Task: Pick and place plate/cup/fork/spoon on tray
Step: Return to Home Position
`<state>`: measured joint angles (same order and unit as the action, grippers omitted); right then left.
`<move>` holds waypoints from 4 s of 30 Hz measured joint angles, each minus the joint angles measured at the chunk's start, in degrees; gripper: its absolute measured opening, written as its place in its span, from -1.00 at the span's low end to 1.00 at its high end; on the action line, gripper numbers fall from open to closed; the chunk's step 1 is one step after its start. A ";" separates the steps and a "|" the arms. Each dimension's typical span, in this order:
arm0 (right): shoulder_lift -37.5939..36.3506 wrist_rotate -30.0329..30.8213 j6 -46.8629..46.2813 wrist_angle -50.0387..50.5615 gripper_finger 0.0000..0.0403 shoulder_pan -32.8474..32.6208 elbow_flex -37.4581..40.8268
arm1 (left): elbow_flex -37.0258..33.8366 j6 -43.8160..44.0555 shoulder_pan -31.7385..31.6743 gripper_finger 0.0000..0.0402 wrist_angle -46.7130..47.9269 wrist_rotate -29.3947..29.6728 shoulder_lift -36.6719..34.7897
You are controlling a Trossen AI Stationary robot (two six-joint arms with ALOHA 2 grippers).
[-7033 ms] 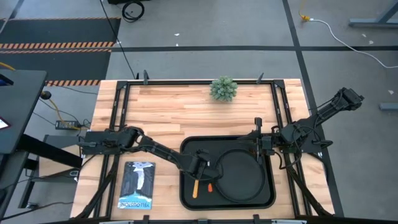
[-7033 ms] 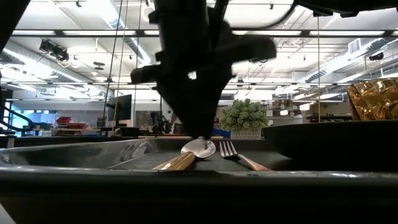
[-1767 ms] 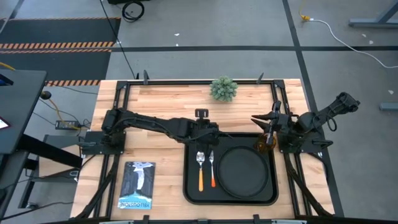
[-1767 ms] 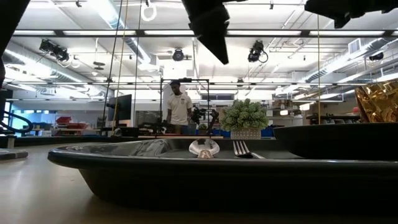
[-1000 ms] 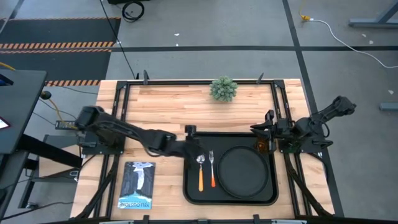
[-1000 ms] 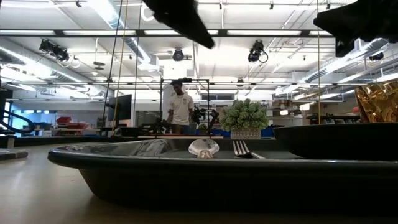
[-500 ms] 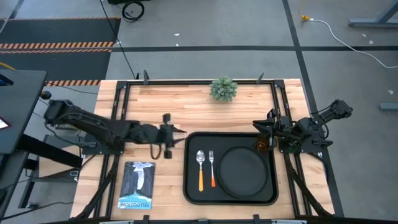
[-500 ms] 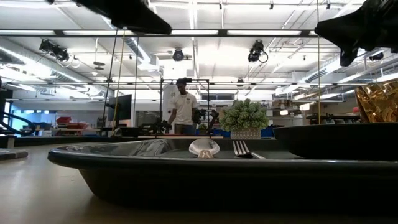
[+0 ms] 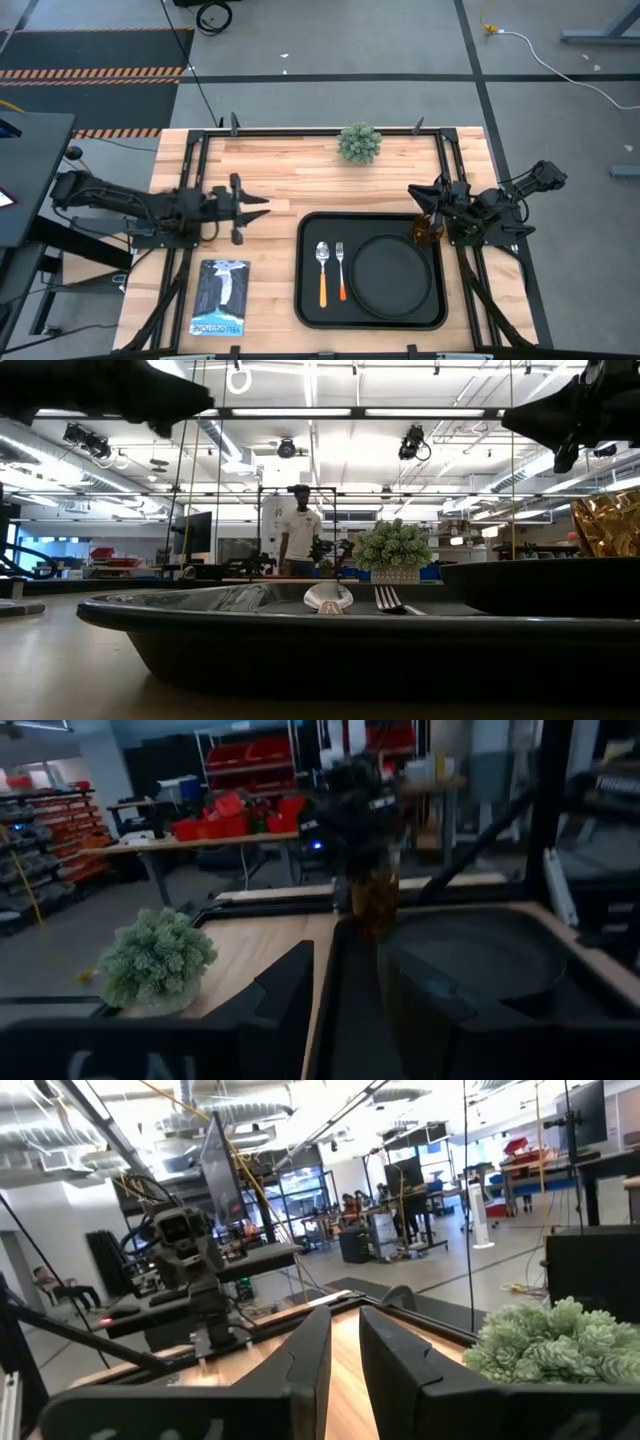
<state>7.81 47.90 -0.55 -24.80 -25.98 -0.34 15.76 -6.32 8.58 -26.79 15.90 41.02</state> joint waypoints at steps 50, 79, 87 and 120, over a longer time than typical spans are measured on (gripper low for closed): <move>0.04 -0.02 0.71 0.02 -0.68 -0.02 -0.02 | -15.29 20.69 5.22 -0.86 17.70 -6.58 -39.42; 0.04 -0.02 0.71 0.04 -0.68 -0.02 -0.02 | -15.29 20.67 5.22 -0.86 17.66 -6.58 -39.42; 0.04 -0.02 0.71 0.04 -0.68 -0.01 -0.02 | -15.31 20.65 5.22 -0.86 17.66 -6.58 -39.42; 0.04 -0.02 0.71 0.04 -0.68 0.00 -0.02 | -15.31 20.66 5.21 -0.86 17.67 -6.58 -39.42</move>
<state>7.86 47.88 0.16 -24.75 -25.98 -0.36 0.45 14.33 13.79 -9.12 9.32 1.61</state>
